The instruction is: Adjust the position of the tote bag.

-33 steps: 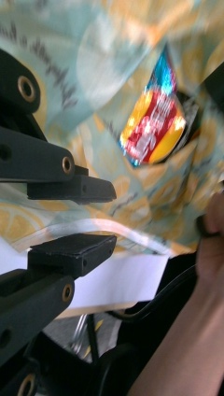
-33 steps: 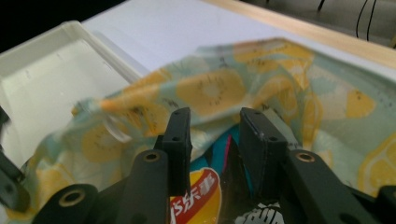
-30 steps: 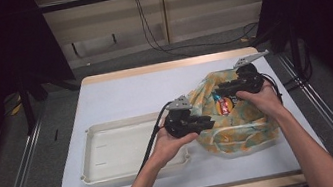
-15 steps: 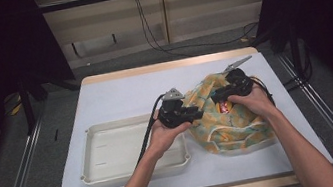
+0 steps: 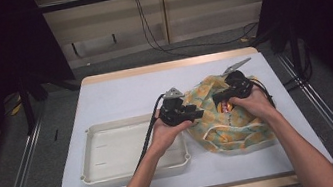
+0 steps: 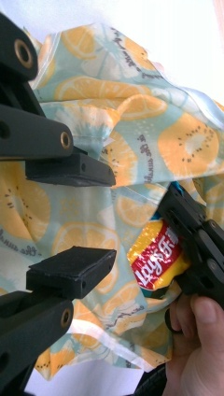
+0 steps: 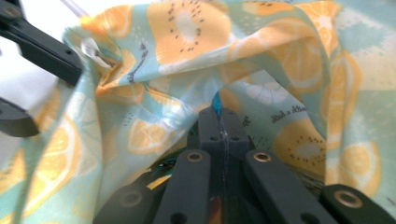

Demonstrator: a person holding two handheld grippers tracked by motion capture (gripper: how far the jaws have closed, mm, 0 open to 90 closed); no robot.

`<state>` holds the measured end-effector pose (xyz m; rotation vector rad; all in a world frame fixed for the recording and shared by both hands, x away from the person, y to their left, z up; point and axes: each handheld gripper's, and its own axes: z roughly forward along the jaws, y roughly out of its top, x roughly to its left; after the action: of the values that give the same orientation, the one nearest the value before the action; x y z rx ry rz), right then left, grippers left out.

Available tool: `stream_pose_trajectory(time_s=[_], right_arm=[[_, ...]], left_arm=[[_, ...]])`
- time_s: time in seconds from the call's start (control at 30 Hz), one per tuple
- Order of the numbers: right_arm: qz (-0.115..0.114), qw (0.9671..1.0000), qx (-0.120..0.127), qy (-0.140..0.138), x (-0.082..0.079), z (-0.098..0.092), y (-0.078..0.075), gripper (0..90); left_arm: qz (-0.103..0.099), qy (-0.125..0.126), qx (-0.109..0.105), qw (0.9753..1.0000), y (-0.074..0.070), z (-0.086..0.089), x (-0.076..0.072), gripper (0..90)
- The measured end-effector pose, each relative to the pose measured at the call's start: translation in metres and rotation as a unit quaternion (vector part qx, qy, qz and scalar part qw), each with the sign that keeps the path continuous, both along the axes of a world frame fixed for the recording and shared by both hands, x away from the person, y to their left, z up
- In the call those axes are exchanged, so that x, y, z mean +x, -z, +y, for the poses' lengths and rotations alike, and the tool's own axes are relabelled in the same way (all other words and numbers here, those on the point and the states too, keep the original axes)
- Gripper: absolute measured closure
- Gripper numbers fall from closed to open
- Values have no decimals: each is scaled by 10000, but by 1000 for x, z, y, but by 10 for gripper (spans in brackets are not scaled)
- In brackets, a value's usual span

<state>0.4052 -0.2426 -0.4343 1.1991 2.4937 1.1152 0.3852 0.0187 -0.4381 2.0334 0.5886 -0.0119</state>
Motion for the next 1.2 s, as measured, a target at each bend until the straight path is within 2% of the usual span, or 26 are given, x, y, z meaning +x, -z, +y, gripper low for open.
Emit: stream_pose_trajectory(time_s=[0.07, 0.13, 0.23, 0.33, 0.47, 0.5, 0.6, 0.67, 0.7, 0.73, 0.83, 0.87, 0.9, 0.93, 0.97, 1.07, 1.13, 1.17, 1.2], right_arm=[[-29, 9997, 243, 58, -5, -7, -2, 900], [-127, 9994, 315, 69, -9, -12, -5, 900], [-222, 9990, 382, 81, -15, -17, -11, 900], [-344, 9983, 467, 84, -23, -21, -18, 900], [-467, 9975, 509, 114, -34, -27, -23, 900], [-476, 9974, 538, 102, -35, -29, -24, 900], [-523, 9965, 642, 134, -37, -31, -26, 900], [-525, 9965, 637, 122, -37, -29, -26, 900], [-527, 9967, 609, 82, -37, -27, -25, 900], [-530, 9968, 589, 74, -37, -26, -24, 900], [-523, 9973, 522, 5, -38, -22, -23, 900], [-509, 9971, 556, -36, -38, -21, -23, 900], [-514, 9971, 561, -35, -39, -19, -24, 900], [-541, 9969, 566, -69, -39, -19, -24, 900], [-531, 9970, 553, -79, -40, -17, -25, 900], [-513, 9972, 521, -136, -42, -15, -25, 900], [-534, 9970, 524, -184, -43, -14, -25, 900], [-547, 9970, 506, -193, -43, -13, -25, 900], [-560, 9970, 503, -197, -43, -13, -26, 900]], left_arm=[[-50, -5, 18, 10000, -2, 0, 0, 571], [-14, -4, -60, 10000, -4, -1, 1, 583], [-16, 92, -92, 9999, -5, -4, 1, 613], [-38, 58, 34, 10000, -4, -5, 2, 613], [-55, 125, 1, 9999, -6, -6, 1, 604], [-97, 74, -9, 9999, -8, -6, 0, 605], [-199, 113, -249, 9994, -16, -8, -2, 613], [-286, 164, -263, 9991, -22, -11, -2, 636], [-300, 207, -337, 9988, -24, -11, -1, 657], [-307, 200, -414, 9985, -25, -11, 0, 664], [-373, 96, -425, 9984, -27, -11, 2, 659], [-363, 59, -372, 9986, -26, -13, 4, 643], [-349, 52, -316, 9989, -24, -15, 7, 593], [-321, -73, -256, 9991, -22, -16, 9, 545], [-304, -51, -280, 9991, -20, -17, 11, 492], [-204, -92, -181, 9996, -13, -20, 18, 446], [-144, -84, -129, 9998, -10, -22, 20, 483], [-167, -21, -81, 9998, -8, -22, 21, 567], [-124, -29, -112, 9999, -7, -21, 22, 771]])
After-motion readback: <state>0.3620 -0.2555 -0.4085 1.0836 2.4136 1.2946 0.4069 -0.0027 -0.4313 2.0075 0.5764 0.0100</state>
